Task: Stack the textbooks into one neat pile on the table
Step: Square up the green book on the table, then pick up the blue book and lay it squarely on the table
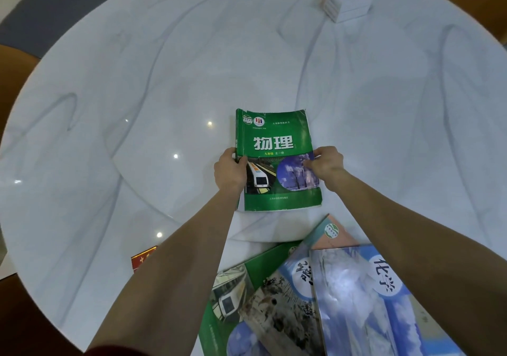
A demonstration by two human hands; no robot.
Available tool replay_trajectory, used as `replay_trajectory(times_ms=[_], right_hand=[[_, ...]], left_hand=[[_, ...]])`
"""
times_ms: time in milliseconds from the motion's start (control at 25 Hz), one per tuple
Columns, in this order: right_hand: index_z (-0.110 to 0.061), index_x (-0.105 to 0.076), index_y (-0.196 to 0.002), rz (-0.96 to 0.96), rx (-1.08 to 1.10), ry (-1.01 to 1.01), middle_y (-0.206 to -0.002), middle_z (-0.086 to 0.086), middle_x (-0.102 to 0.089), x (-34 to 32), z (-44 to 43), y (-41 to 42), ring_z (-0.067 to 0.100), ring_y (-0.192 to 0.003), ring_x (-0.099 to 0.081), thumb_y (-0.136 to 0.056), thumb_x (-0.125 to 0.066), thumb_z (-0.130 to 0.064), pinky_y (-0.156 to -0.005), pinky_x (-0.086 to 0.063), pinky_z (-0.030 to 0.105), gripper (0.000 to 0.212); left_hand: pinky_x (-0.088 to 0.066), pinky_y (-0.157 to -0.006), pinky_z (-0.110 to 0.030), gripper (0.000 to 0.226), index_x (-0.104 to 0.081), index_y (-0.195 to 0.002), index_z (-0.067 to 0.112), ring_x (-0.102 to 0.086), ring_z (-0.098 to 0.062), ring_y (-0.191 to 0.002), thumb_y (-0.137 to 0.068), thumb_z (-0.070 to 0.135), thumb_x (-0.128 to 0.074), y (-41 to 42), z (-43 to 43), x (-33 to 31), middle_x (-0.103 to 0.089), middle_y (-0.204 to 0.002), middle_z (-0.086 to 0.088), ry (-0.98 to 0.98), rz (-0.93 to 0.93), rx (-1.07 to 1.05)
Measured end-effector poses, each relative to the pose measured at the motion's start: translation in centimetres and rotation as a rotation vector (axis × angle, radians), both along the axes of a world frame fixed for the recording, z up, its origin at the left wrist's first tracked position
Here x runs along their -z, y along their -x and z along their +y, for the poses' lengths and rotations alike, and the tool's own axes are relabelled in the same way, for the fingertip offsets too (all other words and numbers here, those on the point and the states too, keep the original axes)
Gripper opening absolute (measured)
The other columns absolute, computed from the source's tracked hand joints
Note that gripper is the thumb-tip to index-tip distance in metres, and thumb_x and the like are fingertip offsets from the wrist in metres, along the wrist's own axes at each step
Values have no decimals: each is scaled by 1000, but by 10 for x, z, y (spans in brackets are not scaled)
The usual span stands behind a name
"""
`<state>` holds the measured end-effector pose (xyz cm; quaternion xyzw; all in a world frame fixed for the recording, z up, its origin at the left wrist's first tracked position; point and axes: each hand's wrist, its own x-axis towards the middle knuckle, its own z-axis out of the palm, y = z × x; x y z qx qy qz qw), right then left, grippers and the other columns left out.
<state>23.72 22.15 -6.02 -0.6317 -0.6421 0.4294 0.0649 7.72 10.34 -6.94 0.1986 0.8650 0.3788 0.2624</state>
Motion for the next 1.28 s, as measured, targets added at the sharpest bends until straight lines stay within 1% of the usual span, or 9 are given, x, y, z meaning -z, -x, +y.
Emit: replay_trajectory(times_ms=[120, 240, 280, 400, 520, 720, 960, 1160, 1280], right_hand=[[4, -68, -99, -108, -85, -53, -104, 22, -69, 1, 0, 2, 32, -92, -63, -83, -65, -14, -74, -48, 29, 24], [3, -65, -101, -203, -170, -122, -105, 22, -66, -1, -4, 3, 31, -84, -58, -84, -59, -10, -69, -46, 29, 23], [2, -63, -103, -231, -199, -138, -106, 22, -65, -2, -6, 3, 31, -84, -58, -85, -57, -10, -68, -44, 29, 23], [-1, -58, -104, -332, -306, -197, -110, 20, -60, -7, -14, -1, 36, -96, -59, -86, -50, -12, -70, -43, 32, 22], [-2, -58, -105, -410, -426, -299, -111, 18, -59, -14, -26, -7, 35, -101, -56, -88, -46, -14, -78, -45, 36, 24], [-6, -57, -113, -461, -547, -473, -113, 15, -59, -27, -52, -25, 33, -105, -54, -91, -43, -24, -86, -42, 38, 31], [-9, -58, -117, -454, -515, -528, -115, 13, -59, -42, -78, -64, 31, -106, -54, -92, -43, -26, -86, -42, 38, 34], [-8, -60, -114, -403, -364, -524, -112, 14, -61, -48, -105, -110, 32, -104, -56, -92, -44, -26, -85, -44, 39, 32], [-7, -62, -110, -386, -254, -521, -109, 14, -63, -47, -127, -144, 32, -100, -58, -92, -44, -25, -83, -47, 39, 31]], left_hand=[[-52, -81, -36, 29, -61, -118, 9, -63, -31, -101, -90, 12, -52, 5, -4, -1, -67, -114, -16, 104, 108, 72], [-50, -88, -40, 30, -61, -118, 8, -55, -32, -110, -91, 10, -49, 5, -7, -5, -55, -122, -17, 201, 216, 174], [-50, -90, -41, 29, -61, -118, 7, -53, -33, -111, -91, 11, -48, 3, -7, -7, -53, -122, -17, 235, 264, 226], [-47, -89, -46, 27, -59, -113, 7, -50, -33, -109, -92, 15, -45, -6, -10, -14, -55, -117, -17, 349, 453, 445], [-43, -90, -45, 28, -56, -116, 10, -51, -31, -109, -93, 19, -44, -21, -12, -25, -58, -116, -14, 375, 573, 622], [-40, -93, -46, 30, -55, -117, 11, -52, -31, -110, -92, 23, -43, -44, -19, -44, -61, -116, -12, 360, 714, 734], [-40, -94, -45, 32, -53, -118, 10, -52, -33, -110, -93, 25, -41, -87, -35, -61, -60, -118, -14, 316, 797, 824], [-40, -95, -46, 35, -52, -123, 10, -50, -33, -116, -94, 26, -40, -129, -43, -65, -58, -123, -14, 254, 814, 955], [-40, -94, -44, 37, -54, -122, 10, -52, -33, -115, -93, 30, -42, -153, -48, -63, -59, -122, -14, 208, 832, 1033]])
